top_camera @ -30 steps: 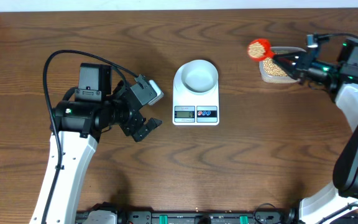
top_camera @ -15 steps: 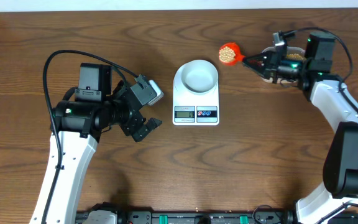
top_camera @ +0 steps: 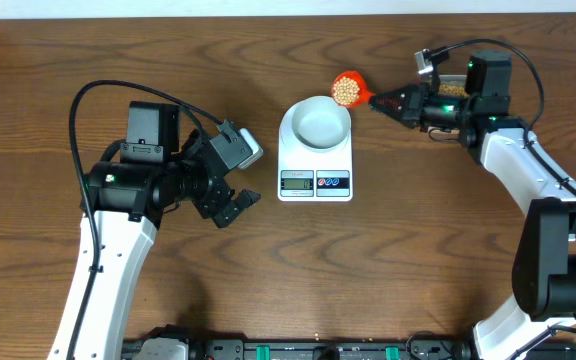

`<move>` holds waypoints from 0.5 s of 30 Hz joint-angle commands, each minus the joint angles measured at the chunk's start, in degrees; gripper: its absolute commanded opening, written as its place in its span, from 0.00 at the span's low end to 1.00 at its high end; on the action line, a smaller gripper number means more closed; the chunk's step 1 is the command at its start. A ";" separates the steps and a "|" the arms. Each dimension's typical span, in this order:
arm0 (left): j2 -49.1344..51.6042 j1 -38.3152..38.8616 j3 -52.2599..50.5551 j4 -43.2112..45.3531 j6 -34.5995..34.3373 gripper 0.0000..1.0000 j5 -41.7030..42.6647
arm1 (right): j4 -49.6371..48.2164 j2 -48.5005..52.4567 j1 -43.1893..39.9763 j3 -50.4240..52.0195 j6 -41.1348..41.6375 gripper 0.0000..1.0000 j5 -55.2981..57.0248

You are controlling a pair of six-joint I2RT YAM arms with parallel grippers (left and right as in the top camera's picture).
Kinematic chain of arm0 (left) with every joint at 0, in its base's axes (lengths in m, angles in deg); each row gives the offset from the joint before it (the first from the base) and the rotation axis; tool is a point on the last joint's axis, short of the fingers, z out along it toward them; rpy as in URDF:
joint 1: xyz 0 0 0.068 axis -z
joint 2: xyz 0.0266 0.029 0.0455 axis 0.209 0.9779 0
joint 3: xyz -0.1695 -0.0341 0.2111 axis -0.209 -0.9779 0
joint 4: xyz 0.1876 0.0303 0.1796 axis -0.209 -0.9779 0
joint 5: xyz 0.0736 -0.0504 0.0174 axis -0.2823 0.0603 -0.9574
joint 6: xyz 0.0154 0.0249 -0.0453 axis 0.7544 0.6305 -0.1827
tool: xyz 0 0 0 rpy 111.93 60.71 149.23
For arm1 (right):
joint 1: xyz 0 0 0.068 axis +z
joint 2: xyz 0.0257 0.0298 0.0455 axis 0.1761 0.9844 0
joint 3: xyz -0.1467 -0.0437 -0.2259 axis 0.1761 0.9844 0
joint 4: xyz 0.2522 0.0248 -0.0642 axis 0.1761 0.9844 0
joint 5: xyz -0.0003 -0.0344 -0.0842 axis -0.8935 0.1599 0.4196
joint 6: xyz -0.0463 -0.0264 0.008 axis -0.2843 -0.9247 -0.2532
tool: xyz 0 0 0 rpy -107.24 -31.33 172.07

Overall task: Scoop item into bowl and weigh 50g on scale
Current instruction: 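Tilt the scoop with the right gripper to pour beans into bowl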

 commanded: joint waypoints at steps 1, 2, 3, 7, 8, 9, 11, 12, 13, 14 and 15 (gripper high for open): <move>-0.79 -0.31 0.90 -0.17 -0.28 0.98 -0.13 | 0.74 0.50 1.09 -0.15 -6.19 0.01 1.53; -0.79 -0.31 0.90 -0.17 -0.28 0.98 -0.13 | 1.18 0.50 1.29 -0.15 -7.69 0.01 1.75; -0.79 -0.31 0.90 -0.17 -0.28 0.98 -0.13 | 1.36 0.50 1.42 -0.15 -8.57 0.01 1.84; -0.79 -0.31 0.90 -0.17 -0.28 0.98 -0.13 | 1.86 0.50 2.25 -0.15 -12.70 0.01 2.58; -0.79 -0.31 0.90 -0.17 -0.28 0.98 -0.13 | 2.12 0.50 2.47 -0.15 -13.42 0.01 3.04; -0.79 -0.31 0.90 -0.17 -0.26 0.98 -0.13 | 2.56 0.50 2.69 -0.15 -13.70 0.01 3.80; -0.79 -0.31 0.90 -0.17 -0.26 0.98 -0.13 | 3.82 0.50 3.13 -0.15 -14.58 0.01 5.68; -0.79 -0.31 0.90 -0.20 -0.26 0.98 -0.13 | 4.04 0.50 3.32 -0.15 -15.69 0.01 5.66; -0.79 -0.31 0.90 -0.17 -0.26 0.98 -0.13 | 4.42 0.50 3.50 -0.15 -17.03 0.01 5.70; -0.79 -0.31 0.90 -0.17 -0.26 0.98 -0.13 | 4.57 0.50 3.72 -0.15 -18.01 0.01 5.77; -0.79 -0.31 0.90 -0.17 -0.26 0.98 -0.13 | 4.61 0.50 3.91 -0.15 -18.91 0.01 5.79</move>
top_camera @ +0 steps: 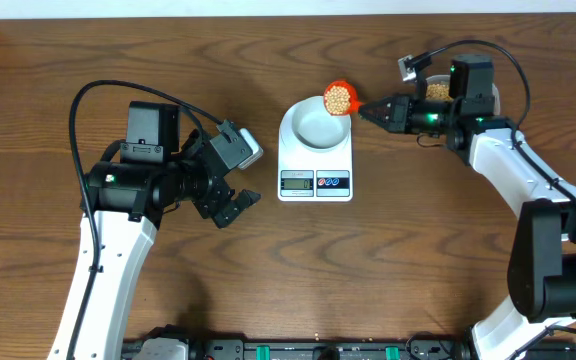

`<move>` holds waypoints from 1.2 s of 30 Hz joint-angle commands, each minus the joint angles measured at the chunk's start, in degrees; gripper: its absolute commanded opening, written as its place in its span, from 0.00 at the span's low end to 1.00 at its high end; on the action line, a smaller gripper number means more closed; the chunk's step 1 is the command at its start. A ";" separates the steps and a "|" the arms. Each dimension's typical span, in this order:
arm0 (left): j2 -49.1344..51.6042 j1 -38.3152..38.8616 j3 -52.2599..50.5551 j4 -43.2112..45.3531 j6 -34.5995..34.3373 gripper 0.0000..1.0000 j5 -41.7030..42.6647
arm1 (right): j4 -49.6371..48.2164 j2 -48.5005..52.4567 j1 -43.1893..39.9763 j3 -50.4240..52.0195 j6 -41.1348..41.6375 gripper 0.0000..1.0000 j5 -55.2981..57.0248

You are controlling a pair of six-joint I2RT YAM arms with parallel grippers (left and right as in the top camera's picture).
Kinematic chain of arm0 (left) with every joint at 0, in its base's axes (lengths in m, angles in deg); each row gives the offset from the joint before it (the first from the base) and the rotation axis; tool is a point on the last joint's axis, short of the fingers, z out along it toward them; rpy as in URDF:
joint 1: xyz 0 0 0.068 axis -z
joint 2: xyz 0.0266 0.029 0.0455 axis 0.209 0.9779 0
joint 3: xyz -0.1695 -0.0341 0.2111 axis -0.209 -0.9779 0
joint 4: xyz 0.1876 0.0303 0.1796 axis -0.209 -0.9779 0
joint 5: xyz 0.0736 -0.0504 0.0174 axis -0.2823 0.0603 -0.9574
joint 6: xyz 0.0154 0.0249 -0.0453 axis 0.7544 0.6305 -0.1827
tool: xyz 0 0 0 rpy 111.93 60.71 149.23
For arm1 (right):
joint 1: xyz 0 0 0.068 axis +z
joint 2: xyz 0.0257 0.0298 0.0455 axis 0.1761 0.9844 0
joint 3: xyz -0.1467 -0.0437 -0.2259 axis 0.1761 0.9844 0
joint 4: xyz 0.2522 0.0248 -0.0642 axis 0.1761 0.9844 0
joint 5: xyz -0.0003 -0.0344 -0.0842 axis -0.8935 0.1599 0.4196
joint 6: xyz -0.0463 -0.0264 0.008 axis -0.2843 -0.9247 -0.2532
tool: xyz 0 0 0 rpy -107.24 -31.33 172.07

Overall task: Scoop item into bowl and weigh 50g on scale
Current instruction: 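Tilt the scoop with the right gripper to pour beans into bowl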

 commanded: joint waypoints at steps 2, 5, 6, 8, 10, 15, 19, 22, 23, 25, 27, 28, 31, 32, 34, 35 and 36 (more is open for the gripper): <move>-0.79 -0.31 0.90 -0.17 -0.26 0.98 -0.13 | 0.17 0.50 1.14 -0.15 -6.99 0.01 0.98; -0.79 -0.31 0.90 -0.17 -0.26 0.98 -0.13 | 1.09 0.50 1.77 -0.15 -10.29 0.01 3.39; -0.79 -0.31 0.90 -0.17 -0.26 0.98 -0.13 | 1.68 0.50 2.01 -0.15 -11.63 0.01 4.48; -0.79 -0.31 0.90 -0.17 -0.28 0.98 -0.13 | 2.82 0.50 2.45 -0.15 -14.40 0.01 5.64; -0.79 -0.31 0.90 -0.17 -0.28 0.98 -0.13 | 3.45 0.50 2.95 -0.15 -16.90 0.01 5.68; -0.79 -0.31 0.90 -0.17 -0.28 0.98 -0.13 | 3.54 0.48 4.31 -0.15 -21.46 0.01 6.10; -0.79 -0.31 0.90 -0.17 -0.28 0.98 -0.13 | 3.54 0.48 4.83 -0.15 -23.39 0.01 7.65; -0.79 -0.31 0.90 -0.17 -0.28 0.98 -0.13 | 3.54 0.48 4.85 -0.15 -25.24 0.01 8.00; -0.79 -0.31 0.90 -0.17 -0.26 0.98 -0.13 | 3.54 0.50 4.85 -0.15 -25.70 0.01 7.98; -0.79 -0.31 0.90 -0.17 -0.28 0.98 -0.13 | 3.45 0.48 4.85 -0.15 -26.10 0.01 7.98; -0.79 -0.31 0.90 -0.17 -0.28 0.98 -0.13 | 3.30 0.48 4.85 -0.17 -26.16 0.01 7.96; -0.79 -0.31 0.90 -0.17 -0.26 0.98 -0.13 | 3.32 0.48 4.87 -0.17 -26.75 0.01 7.93; -0.79 -0.31 0.90 -0.17 -0.26 0.98 -0.13 | 3.32 0.48 5.03 -0.17 -27.65 0.01 7.96; -0.79 -0.31 0.90 -0.17 -0.26 0.98 -0.13 | 3.34 0.48 5.11 -0.17 -28.04 0.01 7.96; -0.79 -0.31 0.90 -0.17 -0.26 0.98 -0.13 | 3.32 0.48 5.31 -0.17 -28.57 0.01 7.98; -0.79 -0.31 0.90 -0.17 -0.26 0.98 -0.13 | 3.32 0.48 5.44 -0.17 -28.85 0.01 8.11; -0.79 -0.31 0.90 -0.17 -0.28 0.98 -0.13 | 3.32 0.48 5.57 -0.15 -29.11 0.01 8.33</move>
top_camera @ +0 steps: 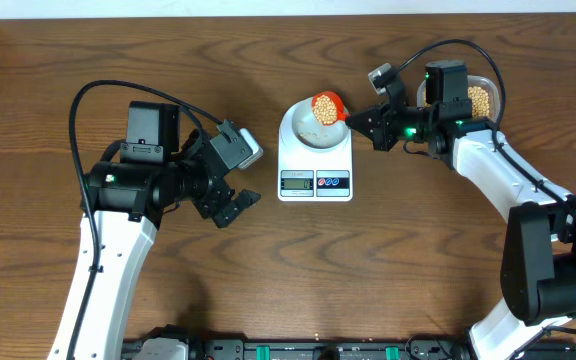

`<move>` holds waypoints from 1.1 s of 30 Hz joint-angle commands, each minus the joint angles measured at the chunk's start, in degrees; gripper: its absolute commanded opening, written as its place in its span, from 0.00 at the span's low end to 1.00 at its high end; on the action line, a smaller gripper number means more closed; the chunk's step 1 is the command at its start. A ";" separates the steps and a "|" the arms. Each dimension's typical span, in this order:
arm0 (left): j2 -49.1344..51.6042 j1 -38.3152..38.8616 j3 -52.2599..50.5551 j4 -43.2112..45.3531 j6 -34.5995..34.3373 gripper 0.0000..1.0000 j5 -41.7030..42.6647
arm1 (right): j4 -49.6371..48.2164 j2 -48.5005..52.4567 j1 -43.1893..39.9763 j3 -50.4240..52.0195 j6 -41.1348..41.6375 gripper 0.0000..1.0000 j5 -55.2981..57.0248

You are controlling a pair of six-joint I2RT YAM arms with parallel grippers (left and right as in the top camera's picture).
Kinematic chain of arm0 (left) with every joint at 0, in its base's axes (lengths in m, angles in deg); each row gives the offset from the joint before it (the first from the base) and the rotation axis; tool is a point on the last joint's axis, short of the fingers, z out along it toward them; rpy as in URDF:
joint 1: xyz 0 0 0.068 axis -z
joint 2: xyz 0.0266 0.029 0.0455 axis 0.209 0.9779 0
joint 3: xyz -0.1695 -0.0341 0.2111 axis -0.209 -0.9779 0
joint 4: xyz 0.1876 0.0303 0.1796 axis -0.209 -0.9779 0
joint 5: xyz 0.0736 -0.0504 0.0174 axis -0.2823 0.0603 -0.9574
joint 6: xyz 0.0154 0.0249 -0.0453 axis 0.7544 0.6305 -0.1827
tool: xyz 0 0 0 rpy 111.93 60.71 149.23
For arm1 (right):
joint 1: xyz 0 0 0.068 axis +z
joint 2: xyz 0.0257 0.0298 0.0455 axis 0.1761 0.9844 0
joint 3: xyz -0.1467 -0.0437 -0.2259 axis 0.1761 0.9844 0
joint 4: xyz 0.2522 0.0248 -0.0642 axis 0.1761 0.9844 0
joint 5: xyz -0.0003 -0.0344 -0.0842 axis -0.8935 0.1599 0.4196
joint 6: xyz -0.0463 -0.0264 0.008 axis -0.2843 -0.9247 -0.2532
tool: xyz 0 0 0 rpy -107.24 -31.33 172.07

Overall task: Scoop item into bowl and weigh 50g on scale
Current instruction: 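Tilt the scoop with the right gripper to pour beans into bowl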

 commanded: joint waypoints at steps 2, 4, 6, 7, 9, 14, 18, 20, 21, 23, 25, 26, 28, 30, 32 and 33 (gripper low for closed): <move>-0.79 -0.31 0.90 -0.15 -0.26 0.98 -0.13 | -0.20 0.48 1.16 -0.17 -2.56 0.01 1.25; -0.79 -0.31 0.90 -0.15 -0.28 0.98 -0.13 | -0.17 0.48 1.29 -0.17 -2.95 0.01 1.95; -0.79 -0.31 0.90 -0.15 -0.28 0.98 -0.13 | -0.20 0.48 1.33 -0.17 -2.95 0.01 1.95; -0.79 -0.31 0.90 -0.15 -0.26 0.98 -0.13 | -0.17 0.46 1.36 -0.17 -2.97 0.01 1.95; -0.79 -0.31 0.90 -0.15 -0.28 0.98 -0.13 | -0.17 0.46 1.36 -0.17 -2.95 0.01 1.95; -0.79 -0.31 0.90 -0.15 -0.28 0.98 -0.13 | -0.11 0.46 1.36 -0.17 -2.97 0.01 1.95; -0.79 -0.31 0.90 -0.15 -0.26 0.98 -0.13 | -0.09 0.46 1.36 -0.17 -3.17 0.01 1.97; -0.79 -0.31 0.90 -0.15 -0.28 0.98 -0.13 | -0.09 0.46 1.36 -0.17 -3.17 0.01 1.97; -0.79 -0.31 0.90 -0.15 -0.26 0.98 -0.13 | -0.09 0.46 1.36 -0.17 -3.17 0.01 1.97; -0.79 -0.31 0.90 -0.17 -0.28 0.98 -0.13 | -0.09 0.46 1.36 -0.17 -3.17 0.01 2.05; -0.79 -0.31 0.90 -0.15 -0.26 0.98 -0.13 | -0.04 0.46 1.36 -0.17 -3.17 0.01 2.60; -0.79 -0.31 0.90 -0.15 -0.26 0.98 -0.13 | 0.02 0.46 1.36 -0.17 -3.39 0.01 2.80; -0.79 -0.31 0.90 -0.15 -0.26 0.98 -0.13 | 0.28 0.46 1.36 -0.17 -3.39 0.01 3.93; -0.79 -0.31 0.90 -0.15 -0.28 0.98 -0.13 | 0.61 0.46 1.36 -0.17 -4.00 0.01 4.33; -0.79 -0.31 0.90 -0.15 -0.26 0.98 -0.13 | 0.79 0.46 1.36 -0.17 -4.46 0.01 4.39; -0.79 -0.31 0.90 -0.15 -0.28 0.98 -0.13 | 0.81 0.46 1.36 -0.17 -4.46 0.01 4.50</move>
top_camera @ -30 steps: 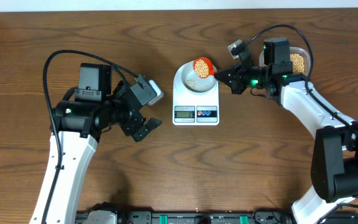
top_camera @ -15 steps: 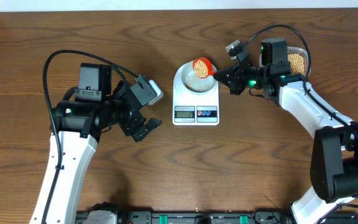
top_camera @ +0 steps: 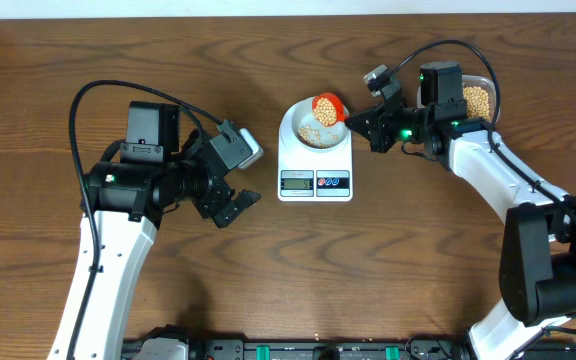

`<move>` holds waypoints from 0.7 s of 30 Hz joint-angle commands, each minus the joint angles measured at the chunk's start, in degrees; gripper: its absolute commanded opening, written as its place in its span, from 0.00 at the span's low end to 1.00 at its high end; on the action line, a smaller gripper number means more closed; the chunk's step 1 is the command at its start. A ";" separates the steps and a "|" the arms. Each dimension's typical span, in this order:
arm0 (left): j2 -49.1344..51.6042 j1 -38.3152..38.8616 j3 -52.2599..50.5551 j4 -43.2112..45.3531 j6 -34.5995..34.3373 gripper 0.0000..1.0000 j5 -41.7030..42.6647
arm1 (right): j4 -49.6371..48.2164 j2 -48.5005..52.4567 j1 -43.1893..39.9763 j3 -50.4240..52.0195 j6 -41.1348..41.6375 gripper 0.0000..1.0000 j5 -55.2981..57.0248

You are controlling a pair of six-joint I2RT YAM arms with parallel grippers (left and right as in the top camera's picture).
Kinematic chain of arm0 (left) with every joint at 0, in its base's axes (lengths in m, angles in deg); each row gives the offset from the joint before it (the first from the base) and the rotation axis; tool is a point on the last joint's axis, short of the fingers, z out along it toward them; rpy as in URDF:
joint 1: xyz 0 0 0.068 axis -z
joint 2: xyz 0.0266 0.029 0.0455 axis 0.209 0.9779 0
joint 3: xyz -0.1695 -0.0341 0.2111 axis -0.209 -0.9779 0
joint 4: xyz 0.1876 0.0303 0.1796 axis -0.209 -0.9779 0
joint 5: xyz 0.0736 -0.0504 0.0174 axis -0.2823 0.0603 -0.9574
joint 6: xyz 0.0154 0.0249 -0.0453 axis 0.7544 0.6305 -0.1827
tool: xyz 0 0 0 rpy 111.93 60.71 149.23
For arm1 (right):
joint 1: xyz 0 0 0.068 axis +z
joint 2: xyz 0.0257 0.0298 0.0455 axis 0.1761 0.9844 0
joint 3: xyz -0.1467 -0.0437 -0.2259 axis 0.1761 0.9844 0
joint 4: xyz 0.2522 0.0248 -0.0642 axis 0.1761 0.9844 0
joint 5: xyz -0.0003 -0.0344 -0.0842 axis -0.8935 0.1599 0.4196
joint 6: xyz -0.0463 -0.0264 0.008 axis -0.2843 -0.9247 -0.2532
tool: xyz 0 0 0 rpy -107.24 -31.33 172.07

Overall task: Scoop item into bowl and weigh 50g on scale
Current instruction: 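Tilt the scoop with the right gripper to pour beans into bowl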

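A white bowl sits on the white scale at mid table, with tan beans lying in it. An orange scoop is tipped over the bowl's right rim, its cup nearly empty. My right gripper is shut on the scoop's handle, just right of the bowl. A clear container of beans stands behind the right arm. My left gripper hangs open left of the scale, holding nothing.
The scale's display faces the front edge. A cable loops over each arm. The table's far edge runs along the top, and a rail of equipment lies at the near edge.
The scoop has tipped further and most of its beans now lie in the bowl. The right gripper has barely shifted. The left arm has not moved.
The right gripper held a full scoop to the right of and behind the scale. It then stood at the bowl's back rim, then over the bowl and tilted. Now the beans lie in the bowl. The left arm stayed still throughout.
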 commanded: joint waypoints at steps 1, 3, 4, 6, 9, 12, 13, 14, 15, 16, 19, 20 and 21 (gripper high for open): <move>-0.79 -0.31 0.90 -0.15 -0.26 0.98 -0.13 | 0.13 0.46 0.33 -0.17 -1.79 0.01 0.52; -0.79 -0.31 0.90 -0.15 -0.26 0.98 -0.13 | 0.11 0.46 0.33 -0.17 -1.79 0.01 0.52; -0.79 -0.31 0.90 -0.15 -0.26 0.98 -0.13 | 0.09 0.46 0.33 -0.17 -1.79 0.01 0.52; -0.79 -0.31 0.90 -0.15 -0.28 0.98 -0.13 | 0.04 0.46 0.33 -0.17 -1.79 0.01 0.52; -0.79 -0.31 0.90 -0.15 -0.26 0.98 -0.13 | 0.00 0.46 0.33 -0.17 -2.45 0.01 0.52; -0.79 -0.31 0.90 -0.15 -0.28 0.98 -0.13 | 0.00 0.46 0.33 -0.17 -2.80 0.01 0.50; -0.79 -0.31 0.90 -0.15 -0.26 0.98 -0.13 | 0.00 0.42 0.33 -0.17 -2.80 0.01 0.50; -0.79 -0.31 0.90 -0.15 -0.28 0.98 -0.13 | 0.04 0.35 0.33 -0.17 -2.80 0.01 0.50; -0.79 -0.31 0.90 -0.15 -0.28 0.98 -0.13 | 0.02 0.24 0.33 -0.17 -2.80 0.01 0.48; -0.79 -0.31 0.90 -0.15 -0.28 0.98 -0.13 | 0.02 0.04 0.33 -0.17 -2.80 0.01 0.50; -0.79 -0.31 0.90 -0.15 -0.28 0.98 -0.13 | 0.04 -0.94 0.33 -0.17 -2.80 0.01 0.50; -0.79 -0.31 0.90 -0.15 -0.26 0.98 -0.13 | 0.09 -1.36 0.33 -0.17 -2.80 0.01 0.50; -0.79 -0.31 0.90 -0.15 -0.26 0.98 -0.13 | 0.15 -1.77 0.33 -0.17 -2.80 0.01 0.50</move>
